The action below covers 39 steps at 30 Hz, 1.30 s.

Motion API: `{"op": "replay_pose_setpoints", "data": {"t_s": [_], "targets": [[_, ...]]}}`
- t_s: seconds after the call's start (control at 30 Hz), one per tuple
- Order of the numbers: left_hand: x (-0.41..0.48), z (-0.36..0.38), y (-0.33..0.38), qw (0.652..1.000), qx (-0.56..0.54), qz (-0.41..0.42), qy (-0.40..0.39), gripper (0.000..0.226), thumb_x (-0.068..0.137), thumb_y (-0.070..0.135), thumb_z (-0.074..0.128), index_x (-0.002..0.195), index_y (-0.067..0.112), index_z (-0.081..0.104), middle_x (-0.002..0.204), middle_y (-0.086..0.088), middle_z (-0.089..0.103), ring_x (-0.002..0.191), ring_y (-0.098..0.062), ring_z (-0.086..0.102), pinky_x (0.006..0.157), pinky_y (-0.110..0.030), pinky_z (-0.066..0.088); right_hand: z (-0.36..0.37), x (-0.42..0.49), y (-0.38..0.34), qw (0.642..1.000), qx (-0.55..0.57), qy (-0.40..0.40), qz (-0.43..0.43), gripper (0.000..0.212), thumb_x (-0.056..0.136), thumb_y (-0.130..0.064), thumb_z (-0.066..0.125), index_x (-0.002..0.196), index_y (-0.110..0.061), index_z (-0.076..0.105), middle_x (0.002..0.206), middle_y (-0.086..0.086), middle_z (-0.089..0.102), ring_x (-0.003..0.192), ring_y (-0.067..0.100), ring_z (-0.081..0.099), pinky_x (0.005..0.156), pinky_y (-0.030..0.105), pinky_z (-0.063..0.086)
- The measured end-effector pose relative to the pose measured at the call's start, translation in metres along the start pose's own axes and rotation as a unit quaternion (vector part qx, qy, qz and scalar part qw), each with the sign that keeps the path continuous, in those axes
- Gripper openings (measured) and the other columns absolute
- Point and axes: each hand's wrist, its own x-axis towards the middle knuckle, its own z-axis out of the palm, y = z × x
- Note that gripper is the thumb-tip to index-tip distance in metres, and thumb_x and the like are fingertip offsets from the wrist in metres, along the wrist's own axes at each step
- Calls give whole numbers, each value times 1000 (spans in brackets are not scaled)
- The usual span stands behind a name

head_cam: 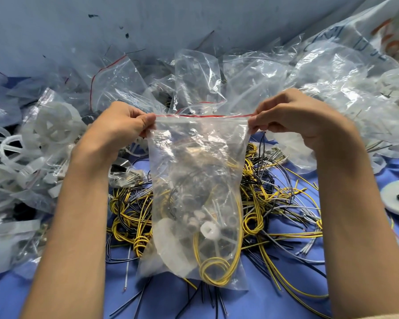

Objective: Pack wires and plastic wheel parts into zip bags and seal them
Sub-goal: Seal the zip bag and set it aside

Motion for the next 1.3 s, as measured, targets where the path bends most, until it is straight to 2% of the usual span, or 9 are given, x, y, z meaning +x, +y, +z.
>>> {"op": "replay_pose_setpoints", "data": {"t_s": [0.27,0.4,0.53,0.6,0.7,0.77,0.97,1.07,1.3], "targets": [[-1,-8,-2,999,-42,6,-30,14,83,26,67,73,17,70,60,5,69,57,-3,58,67,-17,50,-2,1,6,999,35,-37,6,17,82,-22,70,67,-20,77,70,-6,72,59,-3,58,60,7,47],[-5,-8,0,997,-43,-13,-66,19,66,41,70,65,23,75,81,-5,73,80,-15,60,87,-35,49,1,3,5,998,35,-44,4,18,82,-24,70,66,-19,76,74,-2,72,60,-3,58,65,10,48],[-6,-8,2,996,-63,-1,-62,8,77,24,69,71,20,72,68,4,72,86,-20,59,96,-40,46,2,3,5,998,33,-48,-2,16,81,-24,70,67,-20,77,72,-3,71,61,-2,58,67,10,48],[-5,-7,2,996,-64,5,-56,5,79,21,69,75,19,71,66,5,72,83,-17,60,92,-35,47,3,4,4,999,23,-36,-9,16,81,-22,71,66,-18,76,63,-5,66,58,0,53,59,9,45],[-4,-7,1,997,-51,19,-52,8,82,20,68,75,19,71,64,7,71,63,-3,60,71,-20,48,2,5,4,1000,6,-18,-17,15,79,-16,72,65,-13,74,52,-7,57,54,3,44,53,14,36],[-4,-7,1,997,-49,21,-50,9,82,21,69,73,18,72,64,7,71,59,0,58,66,-19,45,1,4,3,1000,3,-23,-18,13,78,-16,72,66,-13,74,52,-8,57,53,2,44,52,14,35],[-9,-9,3,992,-88,35,-85,18,62,41,76,73,27,77,80,0,74,89,-20,66,100,-43,45,4,2,2,998,50,-43,-21,10,79,-22,73,70,-19,75,64,-8,70,55,-4,56,53,6,45],[-10,-10,3,989,-96,42,-107,36,52,51,77,78,26,78,88,-4,74,107,-35,62,103,-53,41,7,2,1,998,38,-37,-27,8,77,-23,74,71,-18,76,60,-7,66,54,-3,54,51,6,42],[-6,-7,3,989,-98,50,-100,26,57,40,77,75,22,78,80,-3,74,88,-22,63,103,-55,39,9,2,-1,998,7,-35,-46,6,81,-15,71,74,-14,72,49,-13,60,46,-4,48,47,5,36]]}}
